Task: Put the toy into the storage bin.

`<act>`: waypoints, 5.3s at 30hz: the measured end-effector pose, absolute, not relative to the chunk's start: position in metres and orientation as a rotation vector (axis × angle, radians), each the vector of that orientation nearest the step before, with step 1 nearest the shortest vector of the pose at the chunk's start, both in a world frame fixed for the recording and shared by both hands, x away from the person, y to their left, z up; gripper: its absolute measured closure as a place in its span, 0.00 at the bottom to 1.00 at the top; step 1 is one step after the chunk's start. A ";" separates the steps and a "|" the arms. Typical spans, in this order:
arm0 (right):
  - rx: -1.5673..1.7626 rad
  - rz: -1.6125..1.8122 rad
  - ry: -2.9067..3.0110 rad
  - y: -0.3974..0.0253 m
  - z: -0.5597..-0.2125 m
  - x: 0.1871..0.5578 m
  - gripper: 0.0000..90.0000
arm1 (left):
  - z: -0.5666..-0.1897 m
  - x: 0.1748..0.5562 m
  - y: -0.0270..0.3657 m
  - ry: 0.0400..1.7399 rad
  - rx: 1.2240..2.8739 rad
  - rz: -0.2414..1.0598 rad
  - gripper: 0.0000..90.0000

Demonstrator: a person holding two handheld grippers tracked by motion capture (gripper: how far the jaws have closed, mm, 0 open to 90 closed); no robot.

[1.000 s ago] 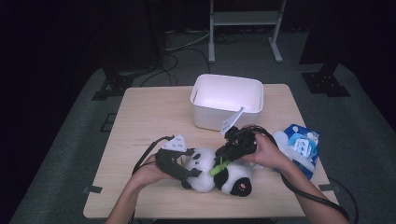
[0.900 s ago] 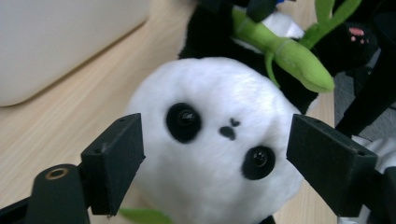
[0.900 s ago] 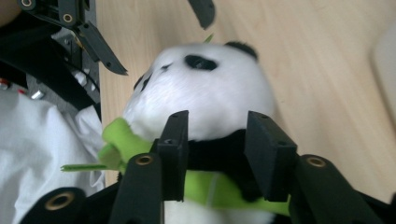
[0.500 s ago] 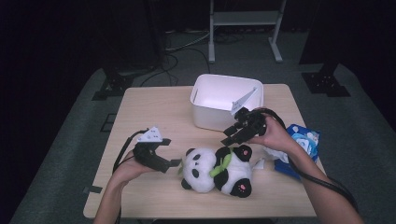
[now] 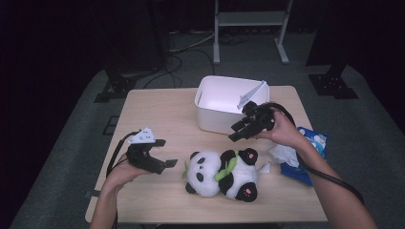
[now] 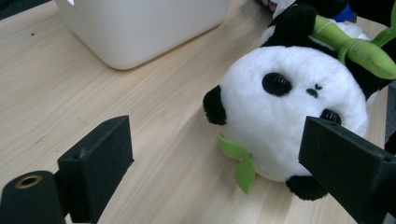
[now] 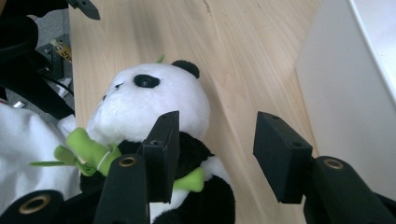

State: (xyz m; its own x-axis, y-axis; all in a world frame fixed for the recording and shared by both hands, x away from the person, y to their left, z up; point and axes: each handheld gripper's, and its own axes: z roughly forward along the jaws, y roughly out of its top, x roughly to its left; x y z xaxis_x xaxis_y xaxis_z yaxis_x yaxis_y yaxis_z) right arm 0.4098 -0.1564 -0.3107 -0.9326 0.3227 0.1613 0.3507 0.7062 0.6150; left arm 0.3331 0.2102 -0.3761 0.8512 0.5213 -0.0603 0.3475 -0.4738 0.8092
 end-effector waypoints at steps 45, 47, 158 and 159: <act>-0.611 -0.895 -2.966 -0.124 -0.316 0.505 0.76 | -0.385 0.341 0.226 0.696 2.105 0.203 0.09; -0.605 -0.890 -2.969 -0.124 -0.318 0.506 0.79 | -0.385 0.341 0.227 0.695 2.107 0.201 0.09; -0.278 -0.938 -2.888 -0.143 -0.337 0.329 0.72 | -0.394 0.339 0.213 0.675 2.155 0.149 0.09; -0.278 -0.931 -2.890 -0.143 -0.338 0.328 0.71 | -0.394 0.339 0.214 0.675 2.153 0.151 0.09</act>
State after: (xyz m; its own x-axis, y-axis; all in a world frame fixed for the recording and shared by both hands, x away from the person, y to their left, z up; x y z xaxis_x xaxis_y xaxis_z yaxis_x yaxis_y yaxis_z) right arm 0.3285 -0.1426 -0.3380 -0.9790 0.1443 0.1437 0.2010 0.7974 0.5690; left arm 0.3389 0.2141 -0.3940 0.8468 0.5168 -0.1260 0.4137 -0.4909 0.7667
